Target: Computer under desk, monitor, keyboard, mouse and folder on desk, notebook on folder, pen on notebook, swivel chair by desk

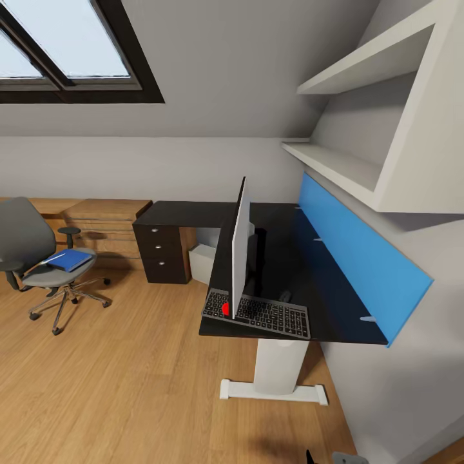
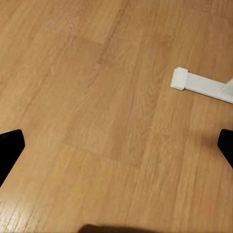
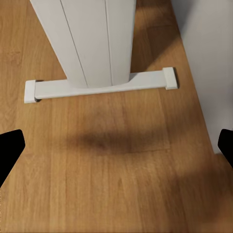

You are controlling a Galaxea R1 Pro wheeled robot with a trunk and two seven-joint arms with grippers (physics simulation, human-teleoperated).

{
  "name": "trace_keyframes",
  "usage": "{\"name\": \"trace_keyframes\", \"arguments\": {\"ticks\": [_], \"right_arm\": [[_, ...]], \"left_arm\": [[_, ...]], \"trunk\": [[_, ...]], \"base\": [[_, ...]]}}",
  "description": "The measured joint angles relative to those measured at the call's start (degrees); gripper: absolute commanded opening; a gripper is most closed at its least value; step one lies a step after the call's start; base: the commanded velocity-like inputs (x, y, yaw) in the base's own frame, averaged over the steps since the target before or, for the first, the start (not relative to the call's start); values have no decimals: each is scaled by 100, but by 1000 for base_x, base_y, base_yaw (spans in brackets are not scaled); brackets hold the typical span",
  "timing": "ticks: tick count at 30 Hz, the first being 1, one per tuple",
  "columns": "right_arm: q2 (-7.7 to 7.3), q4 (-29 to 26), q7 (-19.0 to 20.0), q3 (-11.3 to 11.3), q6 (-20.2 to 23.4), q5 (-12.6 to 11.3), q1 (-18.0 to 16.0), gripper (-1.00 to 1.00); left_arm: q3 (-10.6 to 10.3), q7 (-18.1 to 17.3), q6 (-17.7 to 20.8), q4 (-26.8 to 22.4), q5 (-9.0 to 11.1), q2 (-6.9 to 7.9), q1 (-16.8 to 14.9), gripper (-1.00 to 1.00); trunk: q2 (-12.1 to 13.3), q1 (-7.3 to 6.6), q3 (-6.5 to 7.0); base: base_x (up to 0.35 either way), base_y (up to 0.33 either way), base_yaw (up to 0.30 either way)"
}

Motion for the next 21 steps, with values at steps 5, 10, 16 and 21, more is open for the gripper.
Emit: {"name": "trace_keyframes", "arguments": {"ticks": [5, 10, 16, 21], "right_arm": [[0, -24, -13, -25, 19, -33, -4, 100], [-60, -350, -83, -35, 266, -44, -14, 100], [-227, -1610, -211, -140, 1706, -121, -20, 100], [-277, -3212, -245, -457, 3351, -279, -23, 100]], "left_arm": [[9, 9, 8, 0, 6, 5, 0, 100], [11, 10, 10, 0, 7, 7, 0, 100], [11, 10, 10, 0, 7, 8, -1, 100], [11, 9, 11, 1, 4, 8, 0, 100]], "trunk": [[201, -110, 90], [402, -220, 180], [642, -352, 289], [843, -462, 379]], "base": [[0, 0, 0], [0, 0, 0], [0, 0, 0], [0, 0, 0]]}}
